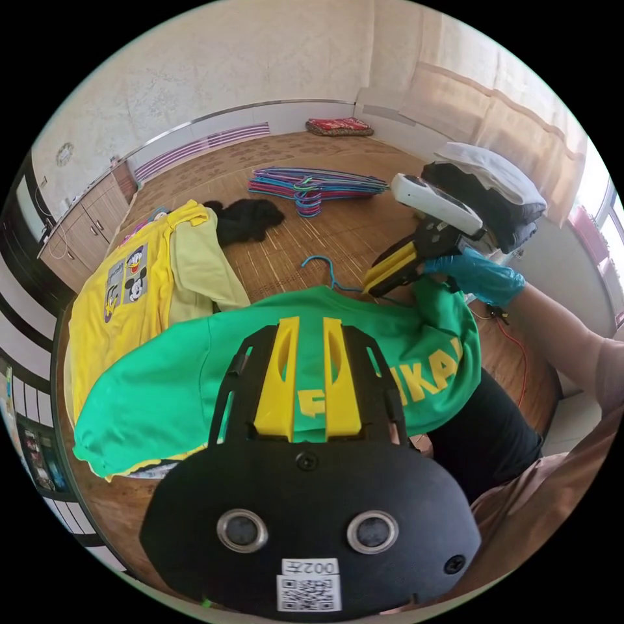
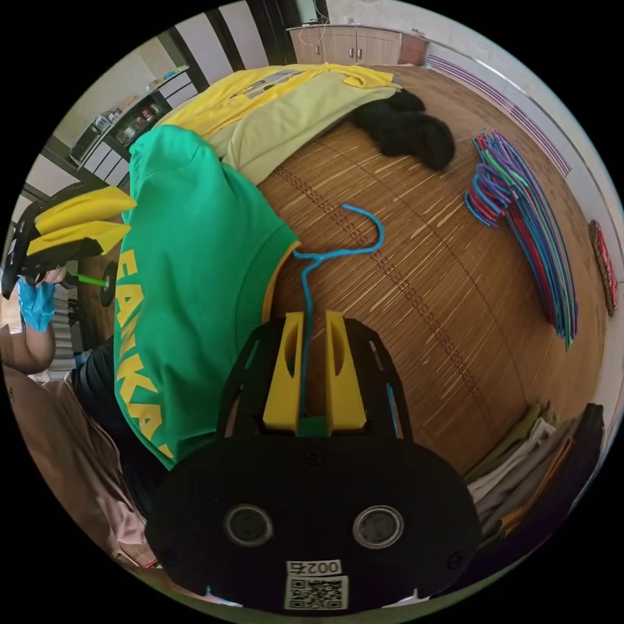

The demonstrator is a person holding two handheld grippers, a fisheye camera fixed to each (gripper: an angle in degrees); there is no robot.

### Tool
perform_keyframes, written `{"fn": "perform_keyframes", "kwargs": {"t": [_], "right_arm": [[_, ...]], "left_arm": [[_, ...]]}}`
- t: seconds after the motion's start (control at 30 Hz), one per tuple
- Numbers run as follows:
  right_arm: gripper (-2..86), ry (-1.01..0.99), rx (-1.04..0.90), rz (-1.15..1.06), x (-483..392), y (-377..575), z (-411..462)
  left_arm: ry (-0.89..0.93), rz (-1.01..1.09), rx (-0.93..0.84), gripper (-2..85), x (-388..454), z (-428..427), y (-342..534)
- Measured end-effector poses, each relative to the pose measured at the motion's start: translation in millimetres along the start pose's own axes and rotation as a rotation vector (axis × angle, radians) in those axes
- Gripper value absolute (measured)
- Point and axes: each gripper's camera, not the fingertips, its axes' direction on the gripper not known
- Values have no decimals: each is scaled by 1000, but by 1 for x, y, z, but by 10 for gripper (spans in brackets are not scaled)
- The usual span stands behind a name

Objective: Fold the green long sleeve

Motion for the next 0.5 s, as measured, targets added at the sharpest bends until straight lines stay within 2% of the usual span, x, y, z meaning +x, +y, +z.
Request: {"fn": "perform_keyframes", "kwargs": {"t": [0.2, 0.5], "right_arm": [[4, -31, 78, 4, -7, 14, 2], [-7, 35, 379, -2, -50, 55, -55]], "left_arm": [[-19, -16, 17, 25, -7, 9, -4], [-90, 27, 104, 44, -15, -2, -24]]}}
